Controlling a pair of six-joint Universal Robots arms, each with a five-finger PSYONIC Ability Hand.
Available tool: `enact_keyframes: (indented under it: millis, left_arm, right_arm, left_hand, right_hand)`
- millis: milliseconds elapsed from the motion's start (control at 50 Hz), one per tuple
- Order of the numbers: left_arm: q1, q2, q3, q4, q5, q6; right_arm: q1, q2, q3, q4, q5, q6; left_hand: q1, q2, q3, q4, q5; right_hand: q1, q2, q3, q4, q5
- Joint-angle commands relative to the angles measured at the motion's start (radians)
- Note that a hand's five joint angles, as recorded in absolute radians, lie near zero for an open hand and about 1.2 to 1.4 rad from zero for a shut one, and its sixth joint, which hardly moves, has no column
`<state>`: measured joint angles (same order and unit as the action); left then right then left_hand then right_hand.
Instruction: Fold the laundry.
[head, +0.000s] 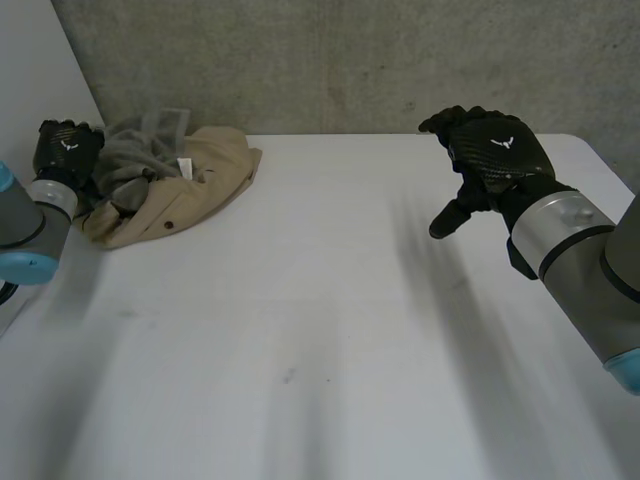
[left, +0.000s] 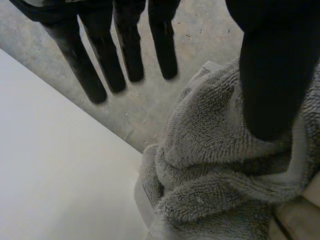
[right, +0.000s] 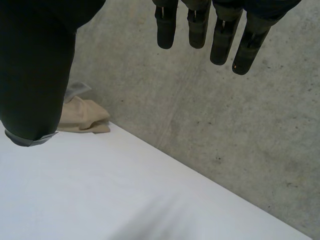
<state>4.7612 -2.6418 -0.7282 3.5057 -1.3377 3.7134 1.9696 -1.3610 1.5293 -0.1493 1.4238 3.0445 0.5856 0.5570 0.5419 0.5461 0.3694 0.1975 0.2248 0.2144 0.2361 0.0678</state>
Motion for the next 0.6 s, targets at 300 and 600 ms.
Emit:
enact_keyframes:
  millis: [300, 600]
  left_arm:
    - [0.013, -0.116, 0.132, -0.034, 0.069, -0.006]
    - [0.013, -0.081, 0.089, -0.097, 0.149, -0.006]
  right_arm:
    - [0.0, 0.034, 0.003, 0.002, 0.006, -0.053]
    - [0.006, 0.048, 0.005, 0.001, 0.006, -0.055]
  left_hand:
    - [0.137, 0.166, 0.181, 0.177, 0.179]
    - [-0.032, -0.003, 0.012, 0.008, 0.01]
  right_hand:
    - [-0.023, -0.05, -0.04, -0.062, -0.068]
    - [-0.023, -0.05, -0.04, -0.062, -0.068]
